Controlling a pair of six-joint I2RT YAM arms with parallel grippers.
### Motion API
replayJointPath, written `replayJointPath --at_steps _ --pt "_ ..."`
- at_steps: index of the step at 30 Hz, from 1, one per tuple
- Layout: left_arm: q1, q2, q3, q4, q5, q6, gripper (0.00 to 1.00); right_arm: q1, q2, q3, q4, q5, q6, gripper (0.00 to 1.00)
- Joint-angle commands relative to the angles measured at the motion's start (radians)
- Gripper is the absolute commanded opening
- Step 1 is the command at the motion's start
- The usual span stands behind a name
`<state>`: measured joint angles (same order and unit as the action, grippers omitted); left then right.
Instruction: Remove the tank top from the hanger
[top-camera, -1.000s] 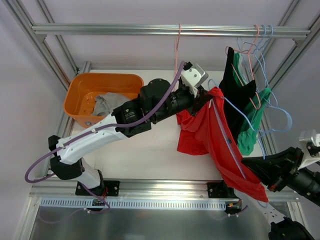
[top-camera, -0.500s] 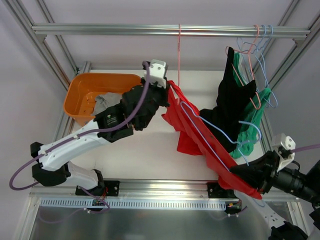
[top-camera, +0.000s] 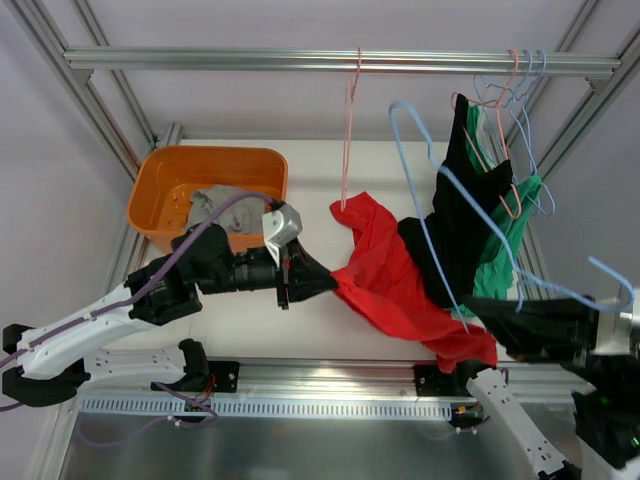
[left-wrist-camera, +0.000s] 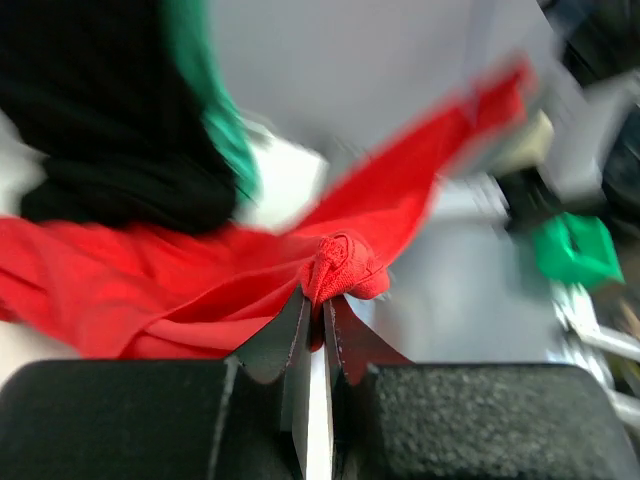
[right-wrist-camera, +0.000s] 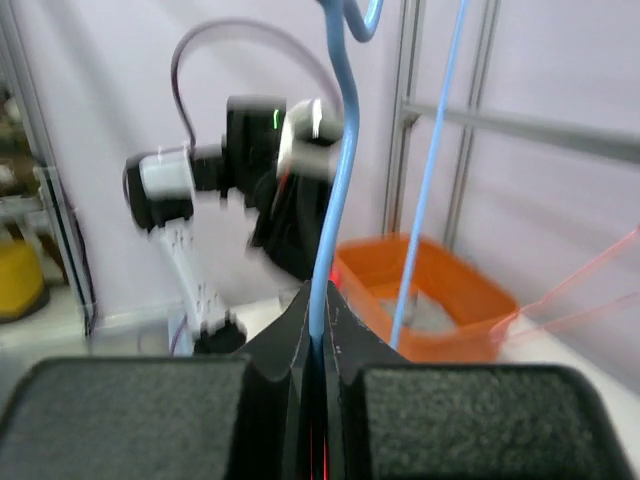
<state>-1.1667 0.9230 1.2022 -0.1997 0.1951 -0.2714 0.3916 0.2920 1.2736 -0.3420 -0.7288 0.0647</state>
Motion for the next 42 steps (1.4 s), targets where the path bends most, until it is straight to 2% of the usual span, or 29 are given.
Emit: replayJointPath --at_steps 1,3,4,5,6,7,8,9,10,11,13,14,15,16,19,21,23,25,27,29,33,42 --pt "-0.010 0.003 -0.131 0.031 0.288 -0.104 0.00 -0.011 0.116 -0.129 0.904 0.098 0.274 0.00" --pt "-0.010 0.019 -0.186 0.026 0.247 -0.144 0.00 -0.010 0.204 -0.163 1.082 0.138 0.381 0.00" --pt "-0.010 0.026 -0.244 0.019 0.107 -0.169 0.00 -0.011 0.231 -0.123 1.092 0.158 0.383 0.00" --pt "-0.010 0.027 -0.269 0.002 0.001 -0.193 0.00 -0.011 0.251 -0.068 0.887 0.164 0.306 0.00" --pt "-0.010 0.027 -0.286 -0.030 -0.119 -0.253 0.00 -0.011 0.275 0.005 0.675 0.237 0.232 0.00" --pt "-0.010 0.030 -0.312 -0.112 -0.348 -0.282 0.00 -0.011 0.288 0.080 0.491 0.280 0.171 0.00" --pt "-0.010 0.030 -0.326 -0.148 -0.441 -0.308 0.00 -0.011 0.295 0.192 0.173 0.336 0.121 0.00" --pt "-0.005 0.024 -0.340 -0.176 -0.512 -0.357 0.00 -0.013 0.299 0.234 0.031 0.388 0.025 0.00" --pt "-0.004 0.019 -0.369 -0.200 -0.564 -0.371 0.00 -0.013 0.299 0.266 -0.184 0.508 0.012 0.00" --pt "-0.002 0.013 -0.383 -0.205 -0.630 -0.379 0.00 -0.013 0.285 0.270 -0.237 0.553 -0.012 0.00" --pt "0.010 0.004 -0.401 -0.214 -0.667 -0.397 0.00 -0.013 0.183 0.177 -0.270 0.643 -0.028 0.00" --pt "0.015 0.002 -0.401 -0.216 -0.669 -0.400 0.00 -0.013 0.150 0.074 -0.285 0.664 -0.017 0.00" --pt "0.018 0.000 -0.401 -0.222 -0.672 -0.396 0.00 -0.013 0.129 0.043 -0.320 0.666 0.004 0.00" --pt "0.018 0.000 -0.391 -0.227 -0.678 -0.394 0.00 -0.013 0.115 0.026 -0.418 0.663 0.023 0.00" --pt "0.019 -0.006 -0.369 -0.265 -0.710 -0.378 0.00 -0.013 0.108 -0.031 -0.532 0.608 0.078 0.00" --pt "0.025 -0.016 -0.357 -0.294 -0.721 -0.359 0.00 -0.013 0.113 -0.046 -0.532 0.574 0.070 0.00" --pt "0.030 -0.027 -0.340 -0.302 -0.714 -0.338 0.07 -0.011 0.210 -0.022 -0.531 0.565 0.040 0.00" --pt "0.030 -0.042 -0.323 -0.305 -0.701 -0.310 0.42 -0.013 0.309 0.045 -0.496 0.523 0.024 0.00" --pt "0.032 -0.061 -0.311 -0.313 -0.689 -0.296 0.97 -0.011 0.454 0.099 -0.450 0.528 0.015 0.00" --pt "0.030 -0.079 -0.300 -0.314 -0.671 -0.284 0.99 -0.013 0.550 0.206 -0.396 0.546 0.003 0.00" --pt "0.030 -0.148 -0.315 -0.326 -0.611 -0.261 0.99 -0.010 0.854 0.453 -0.394 0.528 -0.009 0.00" --pt "0.030 -0.216 -0.363 -0.343 -0.488 -0.270 0.99 -0.008 1.237 0.857 -0.402 0.511 -0.023 0.00"
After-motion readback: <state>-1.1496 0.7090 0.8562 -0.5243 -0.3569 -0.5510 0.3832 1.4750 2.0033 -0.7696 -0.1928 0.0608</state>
